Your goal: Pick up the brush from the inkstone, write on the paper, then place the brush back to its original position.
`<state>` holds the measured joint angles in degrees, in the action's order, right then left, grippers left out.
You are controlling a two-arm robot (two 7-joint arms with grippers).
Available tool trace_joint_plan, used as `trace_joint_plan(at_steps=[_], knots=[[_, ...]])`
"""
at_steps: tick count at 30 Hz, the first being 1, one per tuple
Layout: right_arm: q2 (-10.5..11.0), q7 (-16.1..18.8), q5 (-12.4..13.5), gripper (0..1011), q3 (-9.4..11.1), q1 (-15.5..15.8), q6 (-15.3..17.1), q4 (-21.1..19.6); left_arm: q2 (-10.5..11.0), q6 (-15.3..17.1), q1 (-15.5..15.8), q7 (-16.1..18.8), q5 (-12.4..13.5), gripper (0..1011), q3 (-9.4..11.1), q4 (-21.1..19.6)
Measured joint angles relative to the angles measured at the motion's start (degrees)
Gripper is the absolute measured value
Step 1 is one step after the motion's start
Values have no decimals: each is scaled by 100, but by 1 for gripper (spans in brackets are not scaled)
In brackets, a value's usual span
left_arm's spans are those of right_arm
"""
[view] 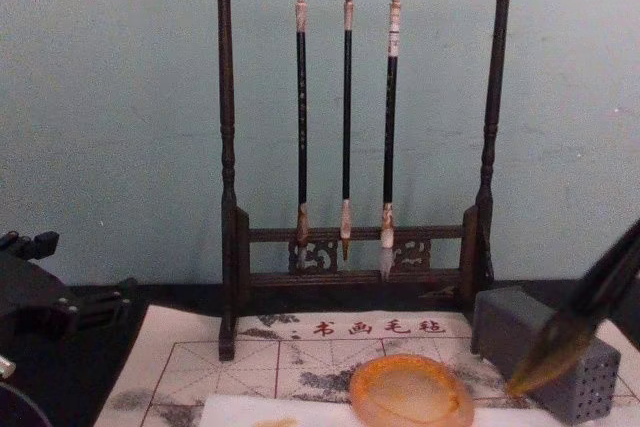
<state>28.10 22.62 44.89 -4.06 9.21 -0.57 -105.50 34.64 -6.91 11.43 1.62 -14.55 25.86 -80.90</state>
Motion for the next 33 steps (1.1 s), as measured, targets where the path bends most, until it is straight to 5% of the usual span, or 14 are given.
trace_joint_plan(at_steps=[15, 33], knots=[[-438, -788, 1242, 194, -238, -1003, 1206, 650, 0, 0, 0, 0, 0, 1001, 0, 0], [-903, -1740, 2493, 194, -382, -1937, 2215, 1616, 0, 0, 0, 0, 0, 1001, 0, 0]])
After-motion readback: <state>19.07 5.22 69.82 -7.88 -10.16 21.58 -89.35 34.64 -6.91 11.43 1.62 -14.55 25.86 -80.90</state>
